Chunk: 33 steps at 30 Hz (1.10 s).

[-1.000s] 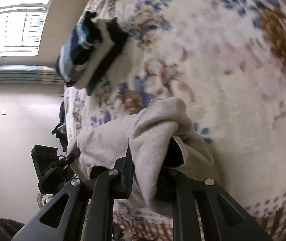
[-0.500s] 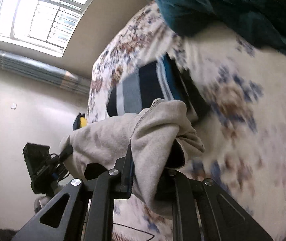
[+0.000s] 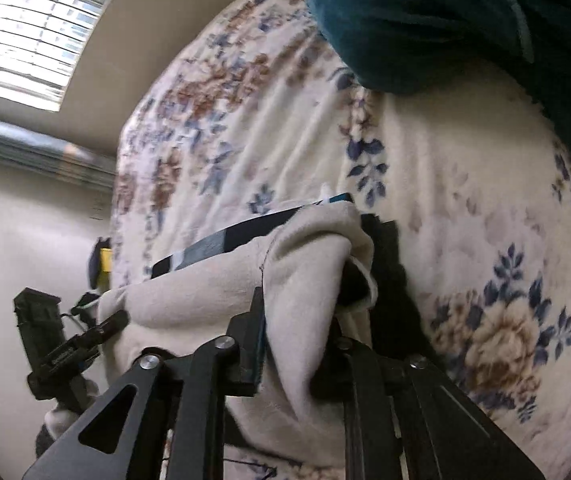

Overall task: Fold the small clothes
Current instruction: 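Lift the folded shirt with both grippers and lay it onto the striped clothes stack, then open both grippers and withdraw from the stack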

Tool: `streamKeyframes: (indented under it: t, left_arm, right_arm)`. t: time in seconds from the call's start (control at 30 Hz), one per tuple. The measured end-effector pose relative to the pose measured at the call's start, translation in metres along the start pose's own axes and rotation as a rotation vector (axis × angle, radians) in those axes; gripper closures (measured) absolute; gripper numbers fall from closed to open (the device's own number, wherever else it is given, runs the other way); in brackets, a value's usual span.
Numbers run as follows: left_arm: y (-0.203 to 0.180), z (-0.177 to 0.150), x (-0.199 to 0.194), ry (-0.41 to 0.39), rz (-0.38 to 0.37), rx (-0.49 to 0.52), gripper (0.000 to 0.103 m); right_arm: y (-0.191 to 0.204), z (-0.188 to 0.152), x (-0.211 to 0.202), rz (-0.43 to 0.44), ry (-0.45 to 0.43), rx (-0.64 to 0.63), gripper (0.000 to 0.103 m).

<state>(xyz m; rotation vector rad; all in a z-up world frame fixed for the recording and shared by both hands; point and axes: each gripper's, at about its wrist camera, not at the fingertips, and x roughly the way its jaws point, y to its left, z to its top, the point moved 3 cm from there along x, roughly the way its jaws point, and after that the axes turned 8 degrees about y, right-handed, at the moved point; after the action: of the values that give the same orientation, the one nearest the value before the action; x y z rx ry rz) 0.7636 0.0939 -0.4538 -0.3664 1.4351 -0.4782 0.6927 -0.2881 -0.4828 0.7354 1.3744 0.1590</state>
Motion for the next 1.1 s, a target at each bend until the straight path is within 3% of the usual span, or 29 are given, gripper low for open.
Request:
streamKeyframes:
  t: [0.03, 0.07, 0.13, 0.2, 0.33, 0.47, 0.57, 0.67, 0.73, 0.97, 1.1]
  left_arm:
    - [-0.001, 0.001, -0.006, -0.02, 0.026, 0.004, 0.053]
    - [-0.002, 0.0, -0.012, -0.032, 0.043, 0.01, 0.029]
    - [-0.006, -0.007, -0.03, -0.078, 0.117, 0.036, 0.004]
    - [-0.015, -0.02, -0.047, -0.127, 0.206, 0.065, 0.003]
    - [-0.03, -0.046, -0.049, -0.164, 0.26, 0.093, 0.003]
    - [-0.02, -0.065, -0.01, -0.106, 0.393, 0.093, 0.003]
    - [0.01, -0.073, 0.014, -0.051, 0.349, 0.004, 0.003]
    - [0.011, -0.08, 0.005, -0.081, 0.346, -0.02, 0.003]
    - [-0.003, -0.085, -0.008, -0.118, 0.383, 0.004, 0.003]
    - [-0.063, -0.122, -0.054, -0.21, 0.521, 0.046, 0.003]
    - [-0.09, -0.15, -0.078, -0.216, 0.518, 0.052, 0.003]
  right_arm:
    - [-0.002, 0.003, 0.003, -0.005, 0.004, 0.011, 0.076]
    - [-0.004, 0.004, 0.004, -0.016, 0.009, 0.037, 0.058]
    - [-0.007, 0.003, -0.004, -0.043, -0.022, 0.06, 0.034]
    - [-0.003, -0.005, -0.023, -0.113, -0.089, 0.038, 0.022]
    - [0.015, -0.032, -0.039, -0.322, -0.166, -0.087, 0.022]
    - [0.011, -0.053, -0.009, -0.473, -0.099, -0.158, 0.022]
    - [-0.012, -0.064, 0.009, -0.49, -0.058, -0.104, 0.022]
    - [-0.023, -0.072, 0.014, -0.477, -0.036, -0.083, 0.02]
    - [-0.02, -0.077, 0.006, -0.516, -0.051, -0.083, 0.004]
    - [0.037, -0.111, -0.044, -0.655, -0.164, -0.192, 0.002]
    - [0.072, -0.14, -0.086, -0.672, -0.239, -0.232, 0.001]
